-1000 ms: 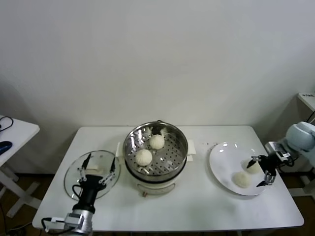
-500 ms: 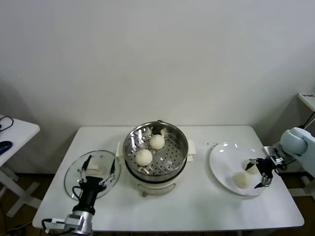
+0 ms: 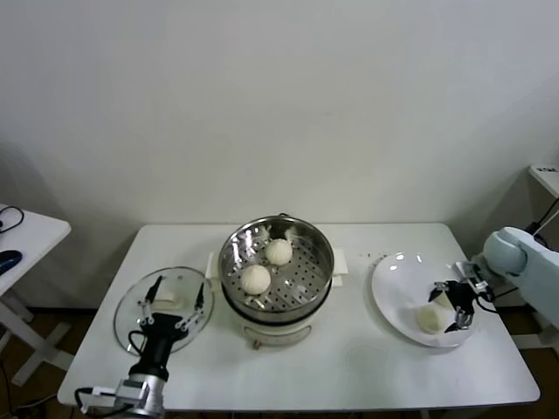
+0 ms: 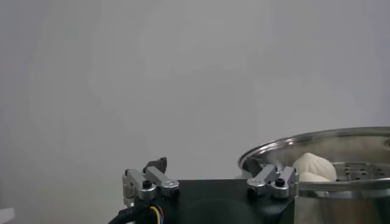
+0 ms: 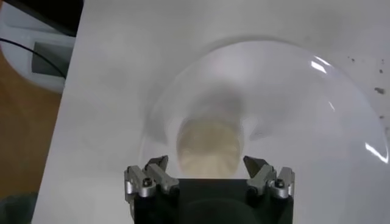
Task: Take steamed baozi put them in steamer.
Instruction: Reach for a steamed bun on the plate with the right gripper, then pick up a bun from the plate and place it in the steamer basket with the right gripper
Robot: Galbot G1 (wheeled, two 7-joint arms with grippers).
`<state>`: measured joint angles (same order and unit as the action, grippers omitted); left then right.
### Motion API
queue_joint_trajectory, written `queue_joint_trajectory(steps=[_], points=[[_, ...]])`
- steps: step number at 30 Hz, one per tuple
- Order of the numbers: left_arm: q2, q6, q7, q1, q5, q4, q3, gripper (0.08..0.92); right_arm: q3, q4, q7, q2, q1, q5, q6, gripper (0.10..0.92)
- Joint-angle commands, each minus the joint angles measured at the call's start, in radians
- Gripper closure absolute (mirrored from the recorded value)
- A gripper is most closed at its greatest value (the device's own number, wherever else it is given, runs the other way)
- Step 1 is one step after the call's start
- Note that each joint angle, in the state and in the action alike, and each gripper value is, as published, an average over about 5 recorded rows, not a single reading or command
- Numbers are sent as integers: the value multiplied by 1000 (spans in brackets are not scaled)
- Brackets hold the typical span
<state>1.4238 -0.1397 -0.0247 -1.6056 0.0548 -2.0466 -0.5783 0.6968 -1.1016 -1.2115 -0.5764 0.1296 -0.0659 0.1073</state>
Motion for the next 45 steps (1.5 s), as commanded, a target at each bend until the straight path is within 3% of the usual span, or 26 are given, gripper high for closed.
queue_joint_trajectory(steps=[1, 15, 24, 33, 38, 45], points=[[2, 2, 0, 2, 1, 0, 1, 177, 0, 23, 3, -27, 3, -25, 5, 203], [3, 1, -1, 3, 3, 4, -2, 177, 0, 30, 10, -41, 13, -46, 12, 208], [4, 6, 0, 10, 6, 5, 3, 177, -2, 35, 12, -42, 14, -52, 19, 300], [3, 7, 0, 10, 7, 5, 2, 177, -3, 24, 15, -39, -4, -39, 27, 326], [3, 8, 1, 10, 7, 6, 1, 177, 84, -39, 8, -15, -123, 14, 42, 329], [1, 10, 2, 11, 11, 6, 5, 177, 380, -185, -15, -10, -552, 136, 104, 330]])
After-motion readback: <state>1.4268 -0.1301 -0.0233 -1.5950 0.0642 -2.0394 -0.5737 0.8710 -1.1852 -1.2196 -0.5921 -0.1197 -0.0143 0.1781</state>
